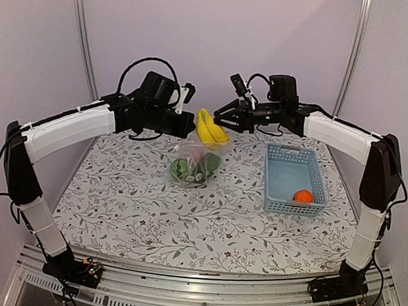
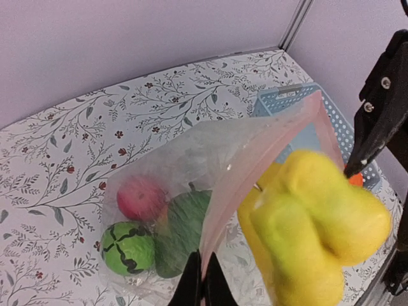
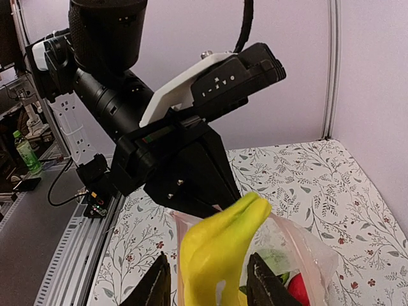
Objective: Place the food in the zip-top bag and seal the zipper
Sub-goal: Place the fake fruit in the zipper food storage bag, then adjust the zipper food storage bag at the center of the board.
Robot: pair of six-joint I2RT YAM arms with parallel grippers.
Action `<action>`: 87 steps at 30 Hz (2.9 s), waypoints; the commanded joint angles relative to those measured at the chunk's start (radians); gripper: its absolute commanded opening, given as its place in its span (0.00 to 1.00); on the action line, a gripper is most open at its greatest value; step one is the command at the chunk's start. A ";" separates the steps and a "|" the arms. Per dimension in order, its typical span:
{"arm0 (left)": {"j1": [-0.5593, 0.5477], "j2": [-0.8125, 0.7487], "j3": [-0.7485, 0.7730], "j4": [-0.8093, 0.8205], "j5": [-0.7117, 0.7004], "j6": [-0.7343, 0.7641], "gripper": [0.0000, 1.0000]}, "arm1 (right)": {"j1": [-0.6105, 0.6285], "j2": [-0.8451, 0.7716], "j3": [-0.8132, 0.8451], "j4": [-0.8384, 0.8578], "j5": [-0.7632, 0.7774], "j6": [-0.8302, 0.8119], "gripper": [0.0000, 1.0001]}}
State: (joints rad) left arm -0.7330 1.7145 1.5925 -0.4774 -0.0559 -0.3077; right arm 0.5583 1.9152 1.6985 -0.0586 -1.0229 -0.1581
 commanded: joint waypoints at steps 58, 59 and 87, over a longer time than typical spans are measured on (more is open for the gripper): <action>0.030 -0.011 0.196 -0.183 0.107 0.081 0.00 | 0.256 0.020 0.416 -0.790 0.637 -0.749 0.00; 0.030 -0.017 0.205 -0.180 0.089 0.097 0.00 | 0.256 -0.001 0.402 -0.756 0.627 -0.746 0.00; 0.021 0.124 0.472 -0.346 -0.012 0.256 0.00 | 0.222 0.039 0.450 -0.633 0.686 -0.617 0.01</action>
State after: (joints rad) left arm -0.7113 1.8366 2.0331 -0.7757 -0.0303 -0.0895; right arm 0.7994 1.9446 2.1101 -0.7639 -0.3447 -0.8272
